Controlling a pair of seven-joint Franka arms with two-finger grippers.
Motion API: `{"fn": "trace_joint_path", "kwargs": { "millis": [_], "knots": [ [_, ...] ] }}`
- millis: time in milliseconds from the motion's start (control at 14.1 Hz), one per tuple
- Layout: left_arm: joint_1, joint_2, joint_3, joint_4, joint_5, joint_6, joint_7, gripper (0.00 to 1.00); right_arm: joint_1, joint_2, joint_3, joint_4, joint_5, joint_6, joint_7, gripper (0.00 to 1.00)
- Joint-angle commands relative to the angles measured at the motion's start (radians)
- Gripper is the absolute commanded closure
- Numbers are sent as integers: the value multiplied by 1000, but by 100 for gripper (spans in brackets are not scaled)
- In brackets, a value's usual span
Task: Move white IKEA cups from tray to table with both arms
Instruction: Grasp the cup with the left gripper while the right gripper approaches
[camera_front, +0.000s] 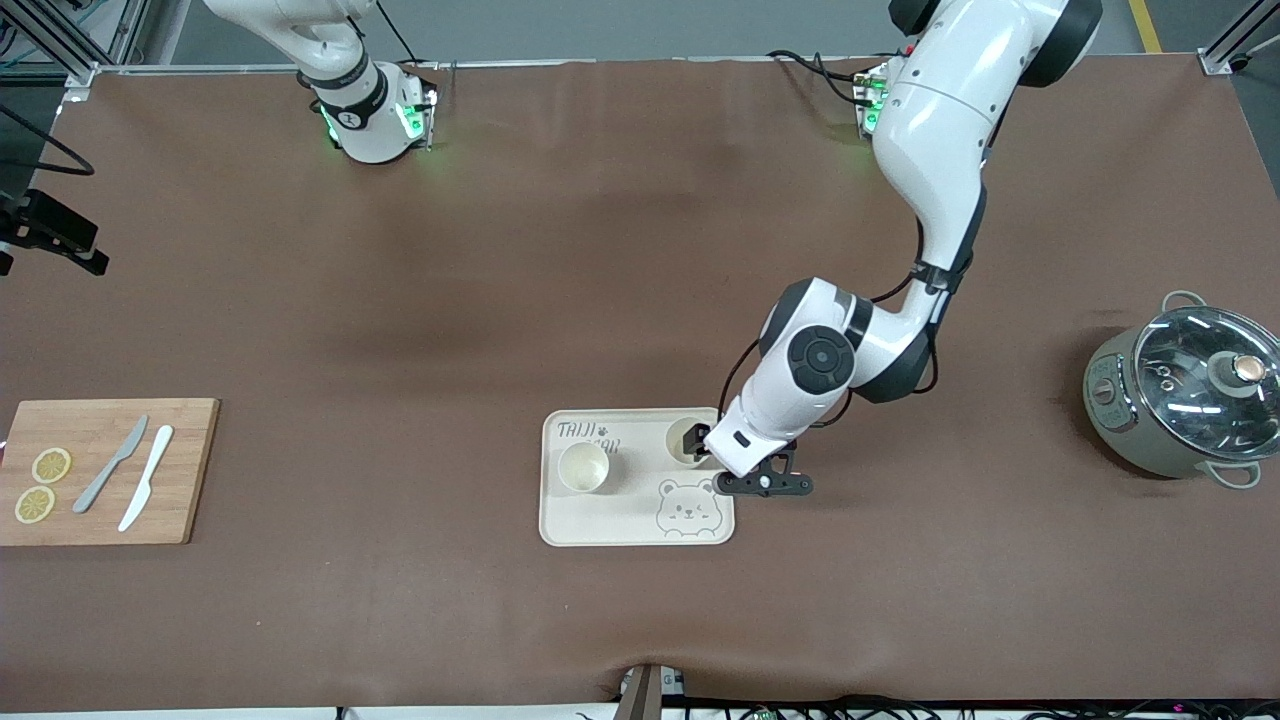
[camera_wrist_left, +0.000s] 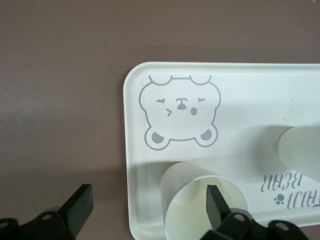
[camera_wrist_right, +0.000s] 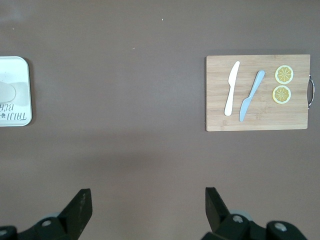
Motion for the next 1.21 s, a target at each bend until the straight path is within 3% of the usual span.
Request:
{"fn": "trace_joint_path", "kwargs": {
  "millis": [0, 640, 853, 924, 996, 1067, 1138],
  "knots": [
    [-34, 40, 26, 26, 56, 13, -54, 0, -9, 19, 10, 23, -14, -6, 2, 0],
    [-32, 58, 24, 26, 56, 14, -63, 0, 24, 35, 16, 40, -9, 0, -1, 0],
    [-34, 63, 24, 26, 56, 16, -72, 0, 43, 54, 14, 40, 29, 68, 0, 0],
    [-35, 69, 24, 26, 54, 22, -107, 13, 58, 70, 16, 40, 29, 71, 8, 0],
    [-40, 74, 24, 25, 56, 34, -146, 58, 84, 82, 16, 42, 26, 86, 18, 0],
    [-41, 74, 24, 25, 56, 36, -157, 92, 104, 94, 16, 43, 26, 112, 49, 0],
    [-41, 74, 24, 25, 56, 36, -160, 100, 124, 108, 16, 43, 28, 134, 86, 0]
  ]
}}
